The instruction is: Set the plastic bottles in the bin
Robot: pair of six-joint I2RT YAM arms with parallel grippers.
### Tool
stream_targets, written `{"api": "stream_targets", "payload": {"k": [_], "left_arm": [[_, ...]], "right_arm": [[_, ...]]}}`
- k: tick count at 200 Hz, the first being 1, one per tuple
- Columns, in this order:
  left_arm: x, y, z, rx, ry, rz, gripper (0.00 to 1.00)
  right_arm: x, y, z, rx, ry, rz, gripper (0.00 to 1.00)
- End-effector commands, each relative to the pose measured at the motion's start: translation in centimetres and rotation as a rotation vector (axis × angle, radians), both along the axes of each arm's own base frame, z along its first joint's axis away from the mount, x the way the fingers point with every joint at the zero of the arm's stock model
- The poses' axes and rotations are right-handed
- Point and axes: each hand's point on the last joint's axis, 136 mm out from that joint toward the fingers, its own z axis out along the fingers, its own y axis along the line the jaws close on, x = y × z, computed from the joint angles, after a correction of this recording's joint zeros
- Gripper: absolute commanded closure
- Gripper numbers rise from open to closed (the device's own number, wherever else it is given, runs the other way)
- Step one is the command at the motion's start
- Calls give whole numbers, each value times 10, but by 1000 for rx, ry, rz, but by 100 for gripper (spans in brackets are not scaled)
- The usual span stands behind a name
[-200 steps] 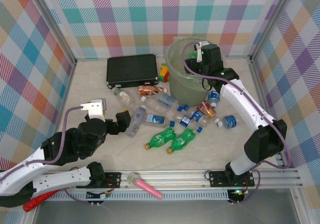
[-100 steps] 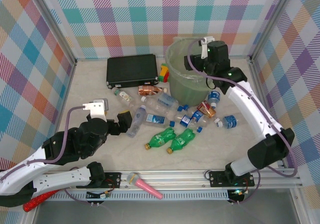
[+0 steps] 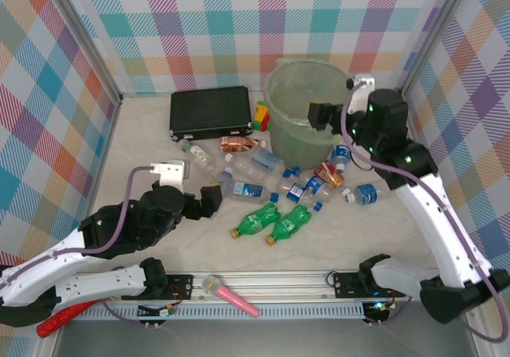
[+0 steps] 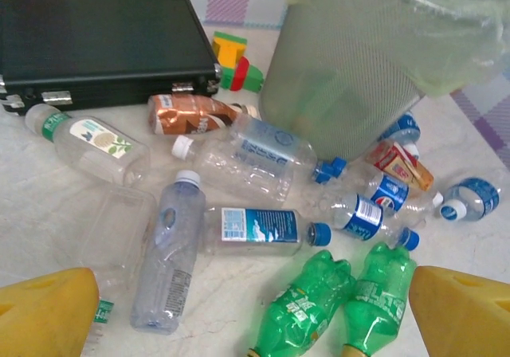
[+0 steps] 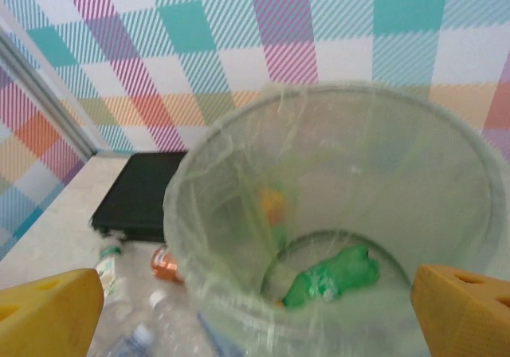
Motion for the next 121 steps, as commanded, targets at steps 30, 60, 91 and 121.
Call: {"api": "stream_targets", "payload": {"k": [30, 60, 91, 121], "left_arm": [[-9, -46, -55, 182, 173, -166, 9], [-17, -70, -85, 229, 272, -238, 17], [-26, -88, -107, 264, 331, -289, 21], [-36, -113, -121, 336, 337, -342, 24]], "right_arm": [[-53, -2, -48, 98, 128, 60, 1], [-75, -10, -76, 114, 183, 53, 1], [-86, -20, -105, 85, 216, 28, 1], [-95, -25, -127, 87, 251, 15, 1]]}}
